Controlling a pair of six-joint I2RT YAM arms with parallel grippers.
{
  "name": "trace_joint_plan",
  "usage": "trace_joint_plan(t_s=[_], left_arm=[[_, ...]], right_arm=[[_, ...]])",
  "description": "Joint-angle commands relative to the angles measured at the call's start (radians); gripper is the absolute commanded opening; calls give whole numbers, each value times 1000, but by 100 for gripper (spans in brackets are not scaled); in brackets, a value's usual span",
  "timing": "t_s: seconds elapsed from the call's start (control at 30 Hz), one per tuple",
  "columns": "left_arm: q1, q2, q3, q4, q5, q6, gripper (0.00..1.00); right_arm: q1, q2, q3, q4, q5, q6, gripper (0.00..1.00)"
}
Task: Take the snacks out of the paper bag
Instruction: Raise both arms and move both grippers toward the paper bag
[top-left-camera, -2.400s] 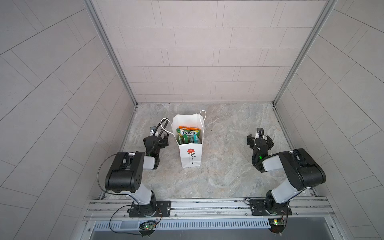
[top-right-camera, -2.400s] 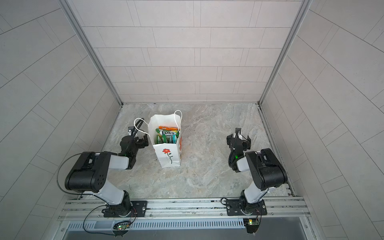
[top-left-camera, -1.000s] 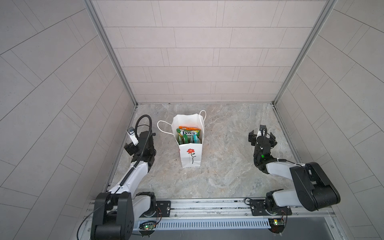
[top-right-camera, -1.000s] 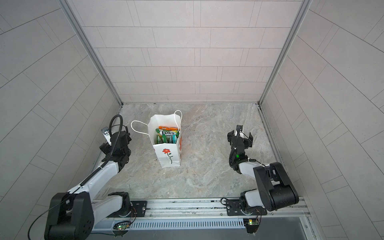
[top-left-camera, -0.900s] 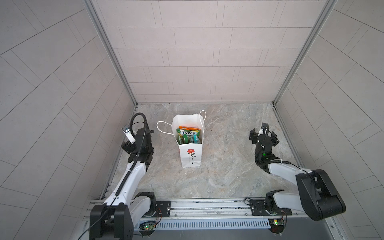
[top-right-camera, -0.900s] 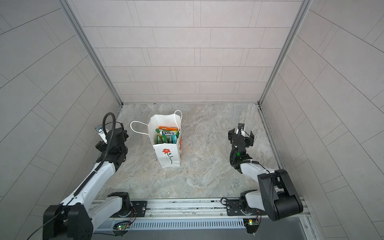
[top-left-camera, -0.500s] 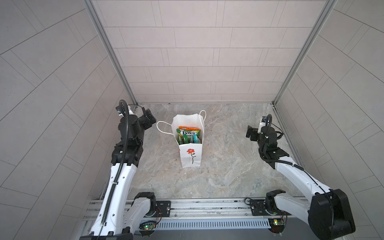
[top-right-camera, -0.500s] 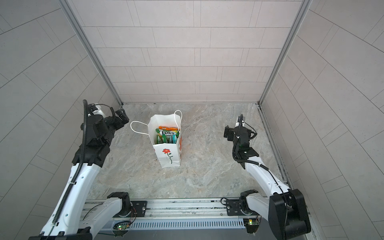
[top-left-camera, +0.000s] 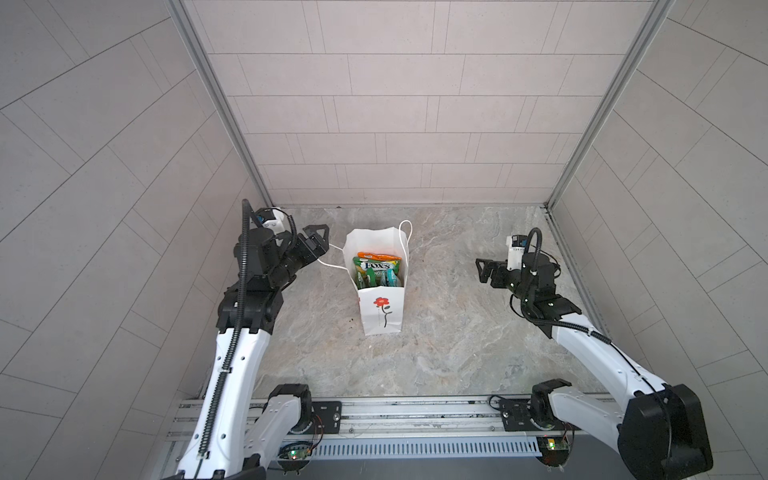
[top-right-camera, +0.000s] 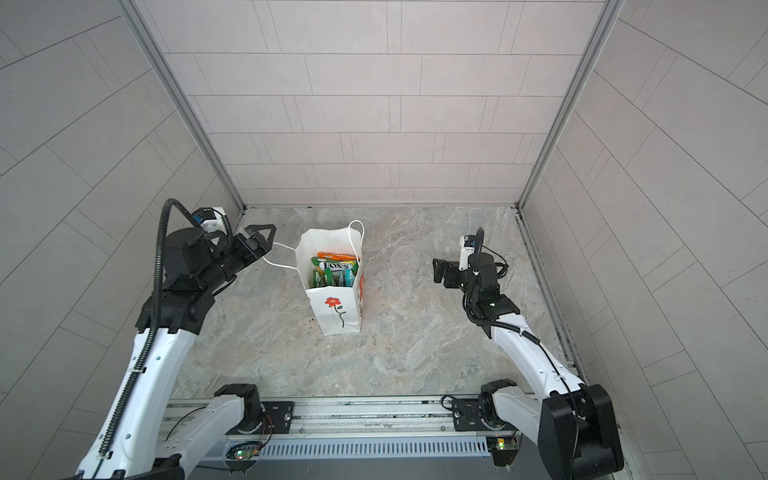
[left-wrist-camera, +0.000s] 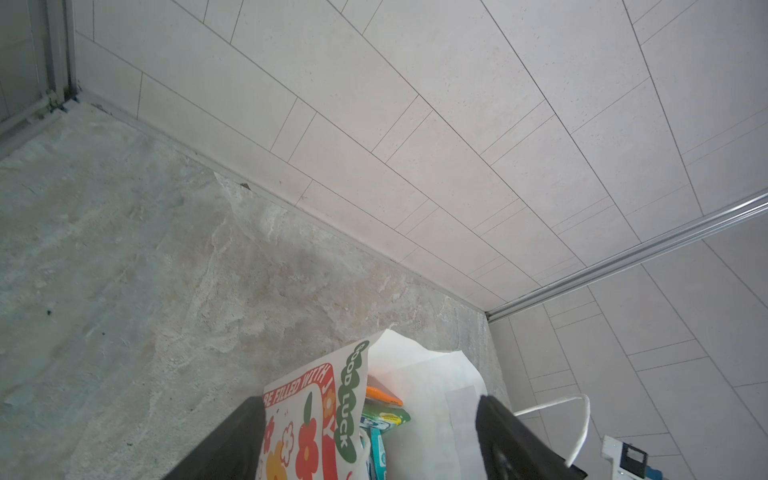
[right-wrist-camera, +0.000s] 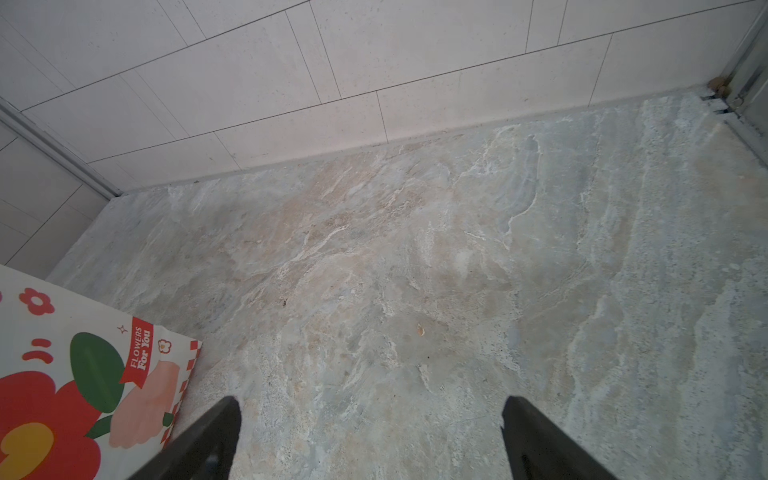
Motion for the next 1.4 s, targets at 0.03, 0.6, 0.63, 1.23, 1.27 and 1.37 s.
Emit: trace_joint_plan(t_s=[0.03,0.6,0.63,1.23,1.27,1.37], left_arm=[[1,-12,-21,-36,40,-51,76],[1,-5,-69,30,63,-103,36],[1,-2,-72,39,64,-105,33],[1,57,-53,190,145,-95,0],[1,66,-42,199,150,-90,0],[-1,107,-14,260,188,-86,0]], right_arm=[[5,-14,16,-25,-25,16,99],[6,-1,9,-14,-66,10,99],[7,2,8,-12,-70,8,99],[109,114,-5,22,-150,-15,99],[130,126,-5,34,-154,-15,99],[207,163,-46,101,-155,-2,99]])
